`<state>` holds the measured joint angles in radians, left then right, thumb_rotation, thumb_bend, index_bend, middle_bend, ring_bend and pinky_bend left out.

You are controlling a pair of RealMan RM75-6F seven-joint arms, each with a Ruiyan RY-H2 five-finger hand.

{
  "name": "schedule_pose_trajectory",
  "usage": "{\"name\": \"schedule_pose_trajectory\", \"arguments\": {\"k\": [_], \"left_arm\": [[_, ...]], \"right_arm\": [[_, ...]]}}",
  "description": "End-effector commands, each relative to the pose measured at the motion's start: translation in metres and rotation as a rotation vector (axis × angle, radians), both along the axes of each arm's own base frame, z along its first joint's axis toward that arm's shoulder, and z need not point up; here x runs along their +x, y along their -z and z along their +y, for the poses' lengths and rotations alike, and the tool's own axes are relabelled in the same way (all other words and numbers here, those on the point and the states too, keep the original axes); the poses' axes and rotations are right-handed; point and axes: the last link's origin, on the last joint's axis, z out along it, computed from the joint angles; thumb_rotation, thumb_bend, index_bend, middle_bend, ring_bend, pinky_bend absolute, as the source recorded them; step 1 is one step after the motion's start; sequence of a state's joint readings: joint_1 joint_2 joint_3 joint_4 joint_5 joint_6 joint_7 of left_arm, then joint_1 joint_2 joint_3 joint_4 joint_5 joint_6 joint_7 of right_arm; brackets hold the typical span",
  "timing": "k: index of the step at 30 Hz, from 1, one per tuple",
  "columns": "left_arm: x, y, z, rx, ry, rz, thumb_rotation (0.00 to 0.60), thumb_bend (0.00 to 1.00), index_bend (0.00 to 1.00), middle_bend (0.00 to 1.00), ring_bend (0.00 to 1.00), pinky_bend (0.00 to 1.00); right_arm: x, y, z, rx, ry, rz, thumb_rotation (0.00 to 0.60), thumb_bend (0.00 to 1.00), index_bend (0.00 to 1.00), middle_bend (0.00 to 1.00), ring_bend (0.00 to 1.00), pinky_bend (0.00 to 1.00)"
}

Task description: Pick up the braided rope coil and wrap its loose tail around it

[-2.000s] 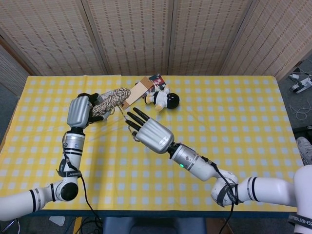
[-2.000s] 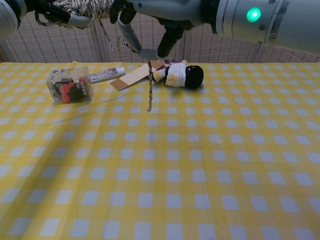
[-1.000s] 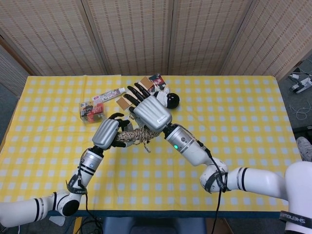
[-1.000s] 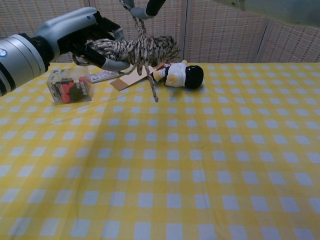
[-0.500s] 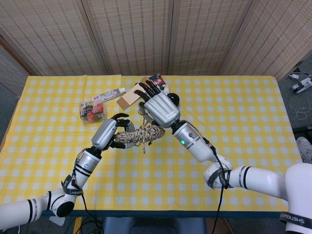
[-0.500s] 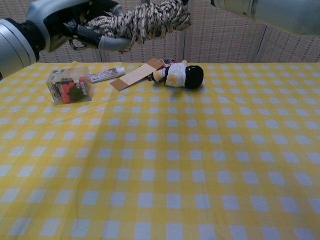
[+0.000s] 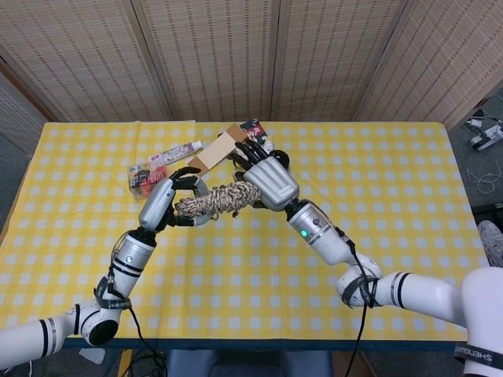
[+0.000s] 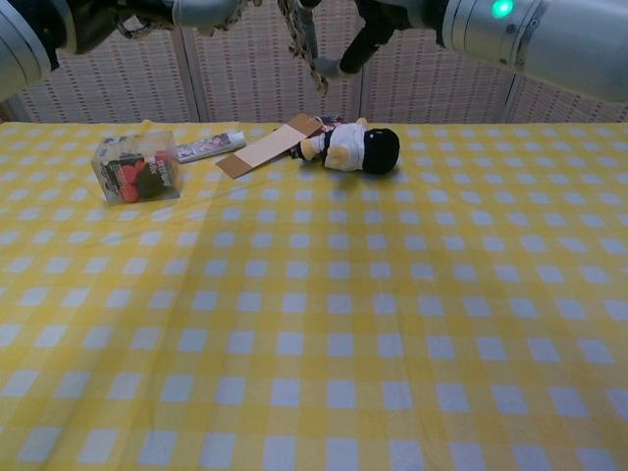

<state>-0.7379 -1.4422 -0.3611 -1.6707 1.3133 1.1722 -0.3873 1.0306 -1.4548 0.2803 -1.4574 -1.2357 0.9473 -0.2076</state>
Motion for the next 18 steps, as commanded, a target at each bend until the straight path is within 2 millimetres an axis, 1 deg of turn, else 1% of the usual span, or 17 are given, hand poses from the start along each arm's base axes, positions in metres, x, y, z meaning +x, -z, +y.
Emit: {"name": "schedule_pose_trajectory", "arguments": {"k": [1,10,18], "left_arm": [[0.0,-0.003,0.002,0.01,-0.012,-0.011,0.6,0.25,0.73,0.7,0.56,0.17],[0.001,-0.011,0.008,0.06,-0.051,-0.051,0.6,0.25,0.73,0.7,0.56,0.17],[0.0,-0.017,0.014,0.096,-0.09,-0.079,0.6,0.25,0.73,0.7,0.56,0.17]], "right_arm": [[-0.002,0.002,0.003,0.006,0.001,0.008,0.6,0.37,0.64,0.17,0.0,0.0],[-0.004,0.012,0.011,0.031,0.003,0.029,0.6,0.37,0.64,0.17,0.0,0.0],[-0.01,0.019,0.014,0.047,0.016,0.054,0.6,0.37,0.64,0.17,0.0,0.0]]}}
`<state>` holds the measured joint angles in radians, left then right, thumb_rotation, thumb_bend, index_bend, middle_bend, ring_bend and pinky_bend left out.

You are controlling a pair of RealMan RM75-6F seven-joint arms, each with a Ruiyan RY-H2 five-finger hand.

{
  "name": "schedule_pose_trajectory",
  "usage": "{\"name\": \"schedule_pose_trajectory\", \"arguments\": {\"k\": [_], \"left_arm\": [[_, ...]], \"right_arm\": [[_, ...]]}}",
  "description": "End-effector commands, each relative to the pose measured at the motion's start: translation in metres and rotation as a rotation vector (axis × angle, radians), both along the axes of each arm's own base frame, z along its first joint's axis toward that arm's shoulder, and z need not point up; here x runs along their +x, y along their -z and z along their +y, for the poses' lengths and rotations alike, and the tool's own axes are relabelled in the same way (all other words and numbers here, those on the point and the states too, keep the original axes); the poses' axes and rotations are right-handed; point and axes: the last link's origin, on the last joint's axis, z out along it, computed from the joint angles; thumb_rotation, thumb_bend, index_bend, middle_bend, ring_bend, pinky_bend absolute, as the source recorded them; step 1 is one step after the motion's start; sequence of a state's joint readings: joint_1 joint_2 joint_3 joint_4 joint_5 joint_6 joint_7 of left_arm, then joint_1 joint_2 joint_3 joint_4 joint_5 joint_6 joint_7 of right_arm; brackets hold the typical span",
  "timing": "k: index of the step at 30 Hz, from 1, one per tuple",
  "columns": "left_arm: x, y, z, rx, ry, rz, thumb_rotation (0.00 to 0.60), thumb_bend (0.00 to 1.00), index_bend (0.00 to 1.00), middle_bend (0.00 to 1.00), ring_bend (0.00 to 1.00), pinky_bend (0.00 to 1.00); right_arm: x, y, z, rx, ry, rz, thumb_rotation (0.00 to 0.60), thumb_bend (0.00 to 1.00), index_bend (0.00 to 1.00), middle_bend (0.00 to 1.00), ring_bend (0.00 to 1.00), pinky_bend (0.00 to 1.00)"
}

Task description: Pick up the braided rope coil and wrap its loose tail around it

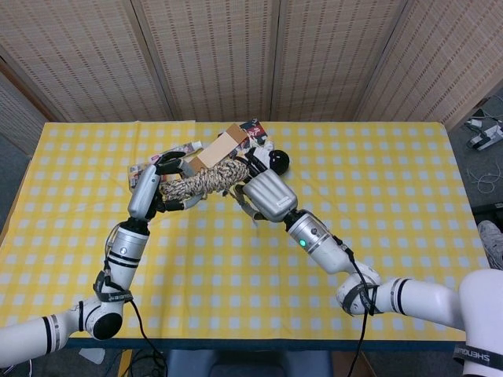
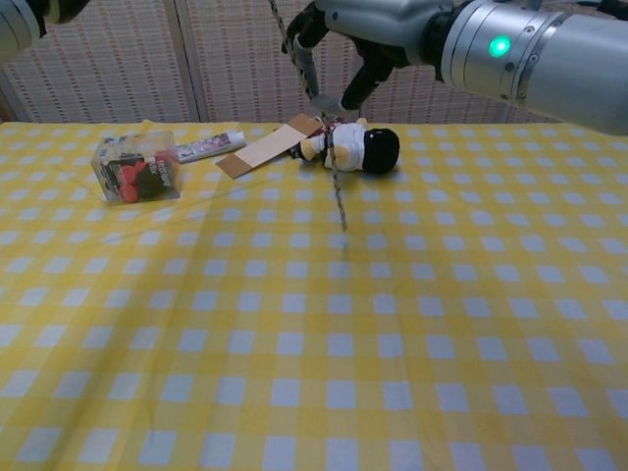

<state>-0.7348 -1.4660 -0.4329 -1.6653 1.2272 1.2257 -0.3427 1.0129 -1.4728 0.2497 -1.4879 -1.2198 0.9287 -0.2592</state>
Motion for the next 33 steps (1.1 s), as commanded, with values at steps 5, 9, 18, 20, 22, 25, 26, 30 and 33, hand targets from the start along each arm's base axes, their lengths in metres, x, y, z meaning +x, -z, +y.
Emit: {"name": "schedule_pose_trajectory", "arguments": {"k": [5,9,18,20,22,25,26,30,33], "left_arm": [[-0.001,0.0,0.002,0.014,-0.013,-0.004,0.6,0.25,0.73,0.7,0.56,0.17],[-0.002,0.001,0.002,0.015,-0.014,-0.001,0.6,0.25,0.73,0.7,0.56,0.17],[-0.006,0.002,0.004,0.029,-0.011,0.03,0.6,0.25,0.73,0.7,0.56,0.17],[-0.007,0.001,0.004,0.033,-0.012,0.032,0.6,0.25,0.73,0.7,0.56,0.17],[-0.008,0.0,0.005,0.036,-0.014,0.033,0.6,0.25,0.73,0.7,0.56,0.17],[-0.01,-0.001,0.006,0.04,-0.018,0.039,0.6,0.25,0.73,0.7,0.56,0.17],[-0.011,-0.002,0.007,0.042,-0.02,0.041,0.6,0.25,0.73,0.7,0.56,0.17],[-0.017,-0.006,0.008,0.05,-0.035,0.046,0.6,0.25,0.73,0.7,0.56,0.17],[-0.022,-0.007,0.01,0.053,-0.046,0.053,0.6,0.25,0.73,0.7,0.56,0.17]], "right_arm": [[-0.002,0.002,0.001,0.005,0.004,0.009,0.6,0.37,0.64,0.17,0.0,0.0],[-0.002,0.0,0.001,0.006,0.011,0.011,0.6,0.32,0.48,0.12,0.0,0.0],[-0.006,-0.012,0.001,-0.014,0.018,0.005,0.6,0.17,0.19,0.06,0.0,0.0],[-0.007,-0.016,0.001,-0.023,0.02,0.001,0.6,0.15,0.15,0.05,0.0,0.0],[-0.009,-0.02,0.001,-0.03,0.025,-0.005,0.6,0.14,0.11,0.04,0.0,0.0],[-0.014,-0.03,0.003,-0.05,0.033,-0.005,0.6,0.13,0.08,0.04,0.0,0.0],[-0.018,-0.036,0.004,-0.059,0.038,-0.001,0.6,0.13,0.08,0.04,0.0,0.0],[-0.039,-0.057,0.013,-0.106,0.065,0.011,0.6,0.13,0.08,0.04,0.0,0.0],[-0.061,-0.071,0.024,-0.153,0.094,0.027,0.6,0.14,0.08,0.06,0.0,0.0]]}}
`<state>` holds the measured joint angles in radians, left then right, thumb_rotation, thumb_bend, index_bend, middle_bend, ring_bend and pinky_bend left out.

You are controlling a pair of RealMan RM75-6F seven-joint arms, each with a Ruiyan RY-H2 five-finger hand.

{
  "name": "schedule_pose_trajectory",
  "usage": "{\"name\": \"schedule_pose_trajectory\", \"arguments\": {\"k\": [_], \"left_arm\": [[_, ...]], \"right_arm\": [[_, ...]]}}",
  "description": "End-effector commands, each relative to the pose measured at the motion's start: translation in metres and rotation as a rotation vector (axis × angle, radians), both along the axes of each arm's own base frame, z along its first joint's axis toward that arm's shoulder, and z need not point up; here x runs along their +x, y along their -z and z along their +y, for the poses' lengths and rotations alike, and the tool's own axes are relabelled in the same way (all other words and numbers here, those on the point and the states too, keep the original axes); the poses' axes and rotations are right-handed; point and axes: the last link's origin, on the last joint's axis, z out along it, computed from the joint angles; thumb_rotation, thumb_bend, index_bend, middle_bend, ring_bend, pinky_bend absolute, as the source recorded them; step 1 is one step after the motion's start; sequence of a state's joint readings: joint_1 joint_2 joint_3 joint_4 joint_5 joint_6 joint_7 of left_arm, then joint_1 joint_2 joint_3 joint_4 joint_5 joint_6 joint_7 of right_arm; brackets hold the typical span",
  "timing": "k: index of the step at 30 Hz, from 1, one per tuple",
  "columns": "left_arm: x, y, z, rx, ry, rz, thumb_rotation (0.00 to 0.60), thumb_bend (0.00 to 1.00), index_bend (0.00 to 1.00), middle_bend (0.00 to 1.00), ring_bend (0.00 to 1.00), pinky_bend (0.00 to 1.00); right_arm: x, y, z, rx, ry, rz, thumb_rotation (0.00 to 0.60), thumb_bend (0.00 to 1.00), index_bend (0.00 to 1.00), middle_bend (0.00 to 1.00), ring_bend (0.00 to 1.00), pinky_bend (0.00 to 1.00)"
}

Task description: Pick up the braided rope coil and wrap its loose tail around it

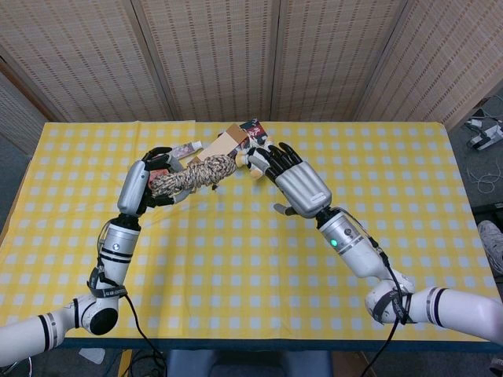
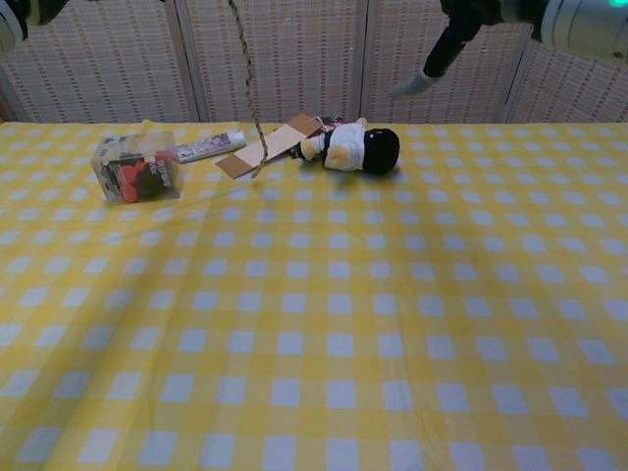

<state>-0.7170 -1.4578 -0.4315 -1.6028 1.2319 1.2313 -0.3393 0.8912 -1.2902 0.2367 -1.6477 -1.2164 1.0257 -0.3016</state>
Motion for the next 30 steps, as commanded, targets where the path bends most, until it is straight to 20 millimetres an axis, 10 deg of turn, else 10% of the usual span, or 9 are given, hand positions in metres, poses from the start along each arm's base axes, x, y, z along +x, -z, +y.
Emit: {"name": "schedule_pose_trajectory", "arguments": {"k": [1,18,30], "left_arm": [[-0.004,-0.001,0.001,0.003,-0.009,0.006,0.6,0.25,0.73,0.7,0.56,0.17],[-0.029,-0.01,0.005,0.042,-0.052,0.039,0.6,0.25,0.73,0.7,0.56,0.17],[-0.032,-0.01,0.006,0.058,-0.059,0.041,0.6,0.25,0.73,0.7,0.56,0.17]], "right_arm": [[-0.029,-0.017,0.017,-0.053,0.038,0.022,0.6,0.14,0.08,0.07,0.0,0.0],[-0.171,-0.084,0.124,-0.22,0.297,0.046,0.6,0.15,0.08,0.07,0.0,0.0],[-0.216,-0.098,0.175,-0.277,0.414,0.0,0.6,0.15,0.08,0.07,0.0,0.0]]}}
